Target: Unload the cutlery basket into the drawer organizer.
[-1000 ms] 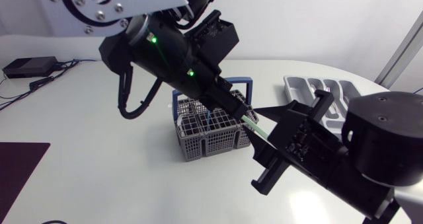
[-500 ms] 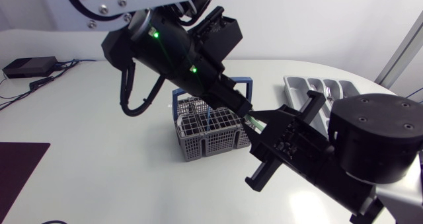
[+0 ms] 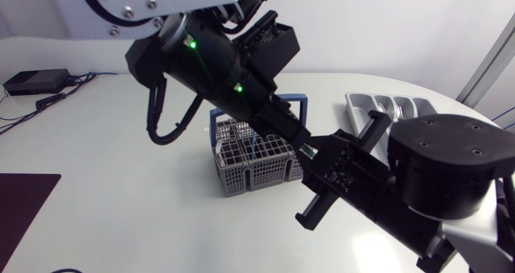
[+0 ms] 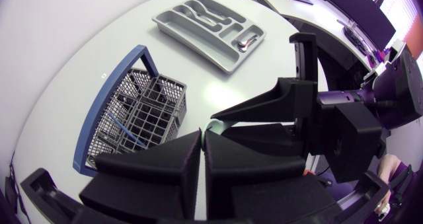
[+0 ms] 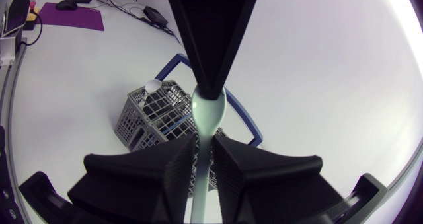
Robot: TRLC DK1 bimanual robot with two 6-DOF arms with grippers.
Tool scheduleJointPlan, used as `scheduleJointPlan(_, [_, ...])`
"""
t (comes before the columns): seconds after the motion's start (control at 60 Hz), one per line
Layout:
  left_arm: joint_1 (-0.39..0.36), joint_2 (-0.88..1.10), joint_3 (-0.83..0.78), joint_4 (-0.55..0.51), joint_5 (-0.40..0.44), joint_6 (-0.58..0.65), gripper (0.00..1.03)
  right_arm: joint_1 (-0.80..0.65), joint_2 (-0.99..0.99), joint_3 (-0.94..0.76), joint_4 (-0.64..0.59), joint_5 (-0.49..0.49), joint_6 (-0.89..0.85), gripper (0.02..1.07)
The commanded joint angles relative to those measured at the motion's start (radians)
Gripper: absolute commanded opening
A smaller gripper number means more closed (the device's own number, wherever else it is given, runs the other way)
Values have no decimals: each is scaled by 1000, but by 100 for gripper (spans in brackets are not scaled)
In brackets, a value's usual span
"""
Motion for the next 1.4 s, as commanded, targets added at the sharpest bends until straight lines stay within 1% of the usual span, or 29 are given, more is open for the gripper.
scheduleJointPlan(0.0, [-5,23,33,-8,8,-23,8,-6,14,-19,5,15,-18,15])
scheduleJointPlan(0.15, [-3,23,33,-8,8,-23,9,-5,7,-15,-17,15,-18,13])
scheduleJointPlan(0.217, [-3,22,38,-8,8,-23,20,-3,4,-15,-29,13,-18,12])
scheduleJointPlan(0.267, [-3,22,41,-8,8,-25,26,-3,3,-15,-35,10,-18,12])
scheduleJointPlan(0.283, [-3,22,44,-8,8,-23,30,-3,1,-17,-38,8,-18,12])
scheduleJointPlan(0.383, [8,22,56,-8,8,-25,47,-3,-14,-22,-60,-1,-18,12])
scheduleJointPlan(0.45, [18,22,67,-8,8,-25,51,-5,-25,-31,-66,-5,-18,12])
scheduleJointPlan(0.533, [31,20,81,-6,8,-19,60,-9,-45,-43,-90,-18,-20,12])
scheduleJointPlan(0.567, [43,15,89,-5,5,-16,64,-17,-55,-48,-104,-30,-20,12])
scheduleJointPlan(0.633, [75,5,105,0,5,-12,67,-51,-83,-60,-130,-70,-25,12])
scheduleJointPlan(0.7, [113,-5,113,2,-10,17,68,-118,-115,-74,-164,-142,-38,12])
scheduleJointPlan(0.75, [144,-15,108,3,-12,37,70,-192,-144,-88,-189,-214,-60,12])
scheduleJointPlan(0.783, [150,-24,99,3,-22,61,70,-240,-161,-95,-199,-258,-77,12])
scheduleJointPlan(0.867, [186,-51,53,3,-45,144,70,-405,-198,-111,-238,-423,-137,12])
scheduleJointPlan(0.967, [218,-75,-3,9,-50,187,70,-595,-206,-112,-285,-622,-216,12])
scheduleJointPlan(1.033, [236,-98,-73,12,-55,247,70,-727,-200,-109,-320,-748,-288,12])
scheduleJointPlan(1.2, [235,-158,-214,41,-79,328,70,-954,-103,-86,-383,-952,-457,12])
scheduleJointPlan(1.283, [238,-187,-272,83,-90,336,70,-1028,-39,-75,-388,-999,-532,12])
scheduleJointPlan(1.317, [236,-195,-295,87,-90,342,70,-1088,7,-57,-403,-1042,-588,12])
scheduleJointPlan(1.383, [238,-202,-321,97,-90,350,70,-1160,83,-31,-411,-1087,-664,12])
